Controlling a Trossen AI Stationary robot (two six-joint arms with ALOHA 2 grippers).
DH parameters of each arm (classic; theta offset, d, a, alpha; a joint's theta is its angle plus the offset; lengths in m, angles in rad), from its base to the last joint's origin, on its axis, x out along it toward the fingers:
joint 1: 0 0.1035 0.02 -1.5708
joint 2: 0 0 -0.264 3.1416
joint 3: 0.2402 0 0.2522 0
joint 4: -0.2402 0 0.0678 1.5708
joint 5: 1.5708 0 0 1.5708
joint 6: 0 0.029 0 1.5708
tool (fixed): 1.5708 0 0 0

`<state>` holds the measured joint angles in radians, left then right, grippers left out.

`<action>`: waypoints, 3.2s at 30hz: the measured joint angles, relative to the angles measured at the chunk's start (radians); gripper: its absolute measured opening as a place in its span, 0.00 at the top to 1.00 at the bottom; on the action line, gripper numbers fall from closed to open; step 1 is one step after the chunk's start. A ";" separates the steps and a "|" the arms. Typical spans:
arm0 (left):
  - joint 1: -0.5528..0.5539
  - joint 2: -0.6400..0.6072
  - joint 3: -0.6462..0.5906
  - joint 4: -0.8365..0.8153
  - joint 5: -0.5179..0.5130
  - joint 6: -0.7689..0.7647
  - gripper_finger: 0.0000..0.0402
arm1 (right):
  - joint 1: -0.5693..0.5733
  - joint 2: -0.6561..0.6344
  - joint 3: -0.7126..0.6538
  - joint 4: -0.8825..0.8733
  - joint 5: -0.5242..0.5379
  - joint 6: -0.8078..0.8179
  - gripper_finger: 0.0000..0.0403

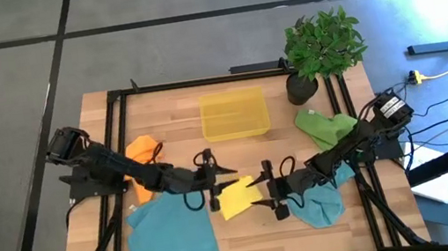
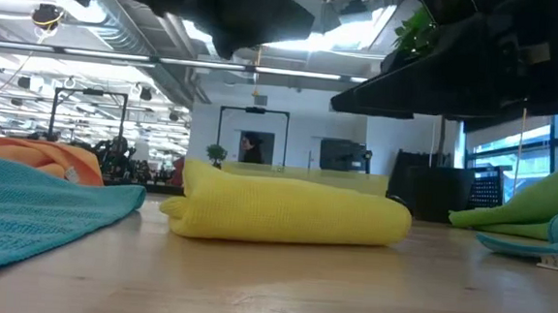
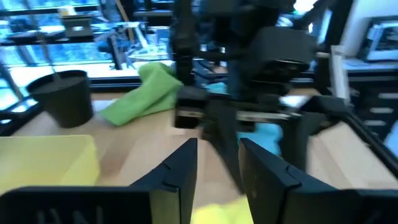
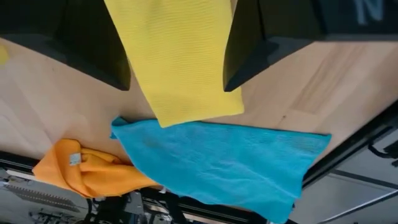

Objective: Fold microfiber towels
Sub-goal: Put the folded yellow microfiber towel into the bin

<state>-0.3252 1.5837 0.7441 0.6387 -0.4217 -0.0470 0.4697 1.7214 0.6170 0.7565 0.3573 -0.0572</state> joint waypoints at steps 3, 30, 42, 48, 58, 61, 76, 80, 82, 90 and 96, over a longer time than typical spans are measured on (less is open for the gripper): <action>0.039 0.000 0.000 0.005 0.025 -0.035 0.73 | 0.002 0.000 0.000 -0.002 -0.019 0.007 0.36; 0.050 0.000 0.000 -0.040 0.076 -0.079 0.73 | 0.055 0.139 0.191 -0.215 0.008 -0.030 0.36; 0.048 0.007 -0.001 -0.261 0.167 -0.231 0.73 | 0.055 0.152 0.217 -0.288 0.008 -0.030 0.36; 0.048 0.092 0.000 -0.216 0.222 -0.282 0.73 | 0.055 0.178 0.217 -0.269 0.032 -0.063 0.36; 0.080 0.217 0.000 -0.199 0.225 -0.367 0.73 | 0.052 0.251 0.250 -0.275 0.094 -0.111 0.36; 0.095 0.243 0.000 -0.210 0.226 -0.389 0.73 | 0.052 0.251 0.250 -0.294 0.117 -0.110 0.36; 0.137 0.272 0.001 -0.253 0.241 -0.422 0.73 | 0.037 0.251 0.250 -0.347 0.224 -0.158 0.36; 0.138 0.272 0.001 -0.254 0.248 -0.422 0.73 | 0.016 0.254 0.250 -0.379 0.225 -0.155 0.36; 0.138 0.272 0.001 -0.255 0.248 -0.422 0.73 | 0.006 0.261 0.252 -0.377 0.224 -0.155 0.36; 0.138 0.272 0.001 -0.258 0.257 -0.422 0.73 | -0.010 0.276 0.254 -0.367 0.210 -0.154 0.38; 0.138 0.272 0.001 -0.259 0.260 -0.426 0.73 | -0.011 0.278 0.253 -0.366 0.195 -0.157 0.54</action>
<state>-0.1871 1.8561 0.7448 0.3795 -0.1621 -0.4732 0.4583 1.9995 0.8703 0.3904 0.5526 -0.2145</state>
